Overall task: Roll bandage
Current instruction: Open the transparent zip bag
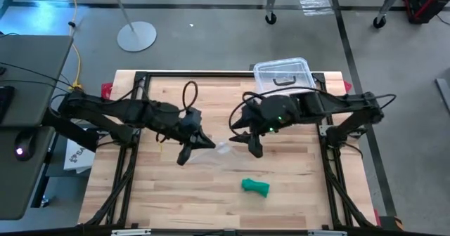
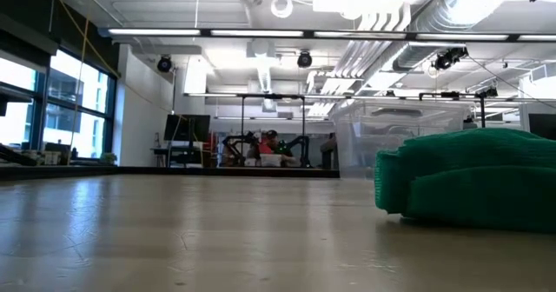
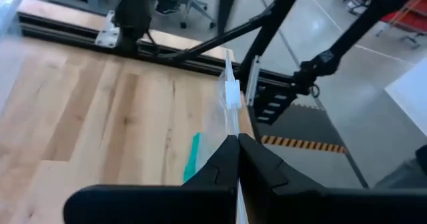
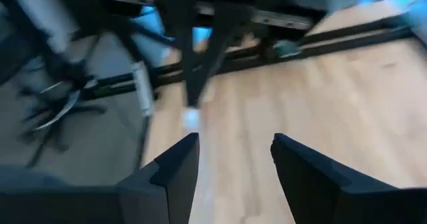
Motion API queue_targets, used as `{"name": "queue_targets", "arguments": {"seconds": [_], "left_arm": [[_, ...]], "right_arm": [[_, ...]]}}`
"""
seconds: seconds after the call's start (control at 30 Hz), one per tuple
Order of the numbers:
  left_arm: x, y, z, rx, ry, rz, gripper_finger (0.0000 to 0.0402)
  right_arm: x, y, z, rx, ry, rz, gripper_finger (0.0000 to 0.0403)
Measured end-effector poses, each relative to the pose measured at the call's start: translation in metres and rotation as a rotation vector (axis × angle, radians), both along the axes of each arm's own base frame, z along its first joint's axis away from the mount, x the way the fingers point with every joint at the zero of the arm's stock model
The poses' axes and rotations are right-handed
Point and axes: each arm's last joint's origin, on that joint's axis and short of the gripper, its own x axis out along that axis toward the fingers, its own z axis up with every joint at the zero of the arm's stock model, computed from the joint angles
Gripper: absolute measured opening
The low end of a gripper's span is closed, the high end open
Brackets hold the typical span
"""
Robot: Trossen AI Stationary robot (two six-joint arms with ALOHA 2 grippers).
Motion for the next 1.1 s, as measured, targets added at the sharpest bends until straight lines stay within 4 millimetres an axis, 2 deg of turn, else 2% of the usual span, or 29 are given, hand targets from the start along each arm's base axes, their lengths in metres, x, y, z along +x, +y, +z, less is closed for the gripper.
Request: {"name": "queue_targets", "arguments": {"seconds": [0.23,0.47,0.57,0.93,1.1], "left_arm": [[0.001,-0.005,-0.003,0.032,0.004,0.049,0.0],[0.001,-0.005,-0.003,0.033,0.005,0.051,0.0],[0.001,-0.005,-0.003,0.033,0.006,0.051,0.0],[0.001,-0.005,-0.003,0.032,0.008,0.051,0.0],[0.001,-0.007,-0.003,0.032,0.009,0.076,0.0001]], "right_arm": [[0.017,0.0,-0.016,0.1,0.132,0.214,0.0185],[0.017,-0.002,-0.011,0.043,0.093,0.173,0.0178],[0.018,-0.002,-0.009,0.037,0.059,0.161,0.0153],[0.023,-0.002,-0.009,0.024,0.03,0.142,0.0016],[0.024,-0.002,-0.01,0.015,0.031,0.101,0.0002]]}}
